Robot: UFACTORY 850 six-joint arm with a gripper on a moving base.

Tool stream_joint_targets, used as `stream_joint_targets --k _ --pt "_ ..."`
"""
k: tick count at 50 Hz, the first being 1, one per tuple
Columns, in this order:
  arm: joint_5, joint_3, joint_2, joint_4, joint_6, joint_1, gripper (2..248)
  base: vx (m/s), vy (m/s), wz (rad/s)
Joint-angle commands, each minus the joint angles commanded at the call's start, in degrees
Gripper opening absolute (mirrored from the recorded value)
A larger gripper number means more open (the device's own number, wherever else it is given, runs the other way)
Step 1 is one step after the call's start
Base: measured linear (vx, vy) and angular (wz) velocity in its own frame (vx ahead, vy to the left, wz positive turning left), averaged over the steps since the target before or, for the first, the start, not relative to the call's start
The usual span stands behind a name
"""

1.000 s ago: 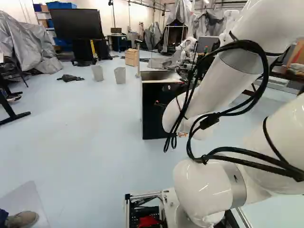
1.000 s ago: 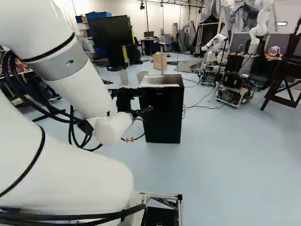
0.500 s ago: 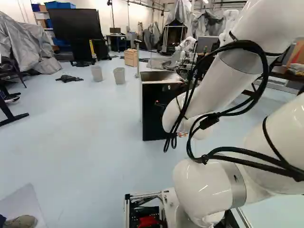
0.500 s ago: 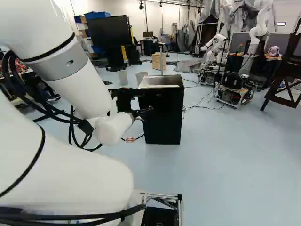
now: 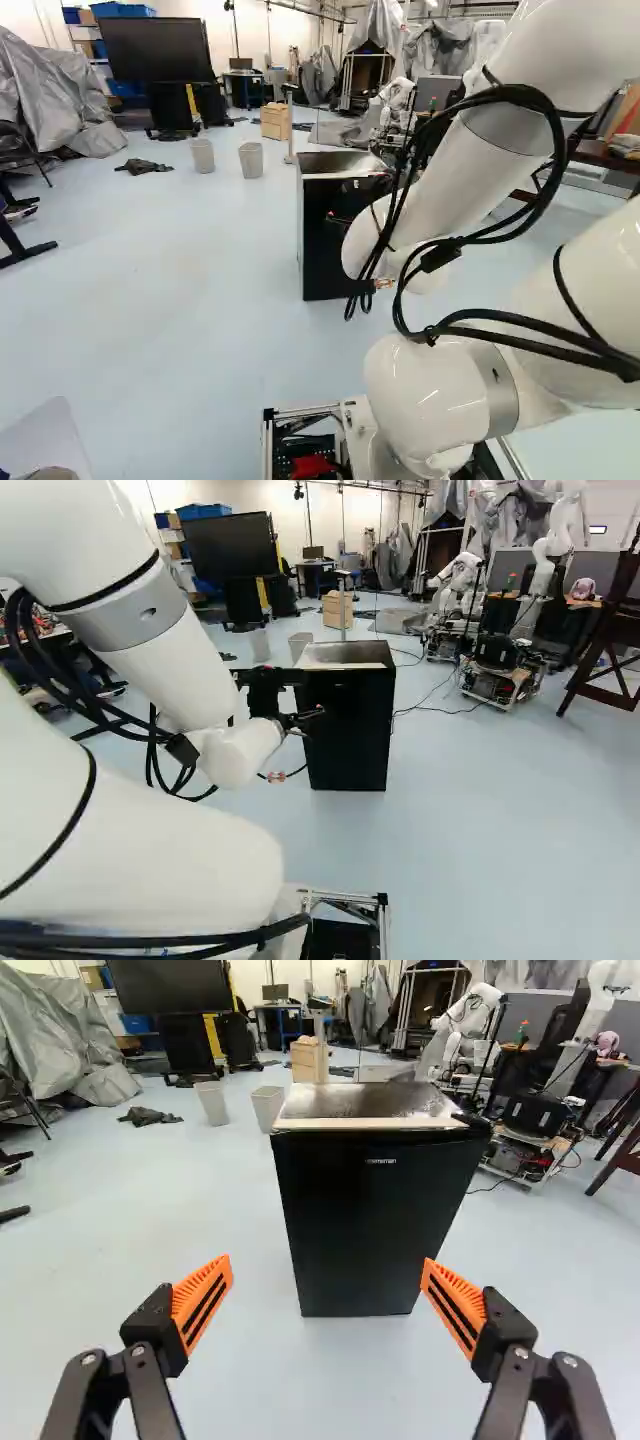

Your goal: Grab a drink from the fridge

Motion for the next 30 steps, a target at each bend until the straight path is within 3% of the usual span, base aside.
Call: stream_joint_targets --k 30 --pt "0.00 0.00 0.00 0.00 0.00 0.00 247 0.084 0.055 -0.016"
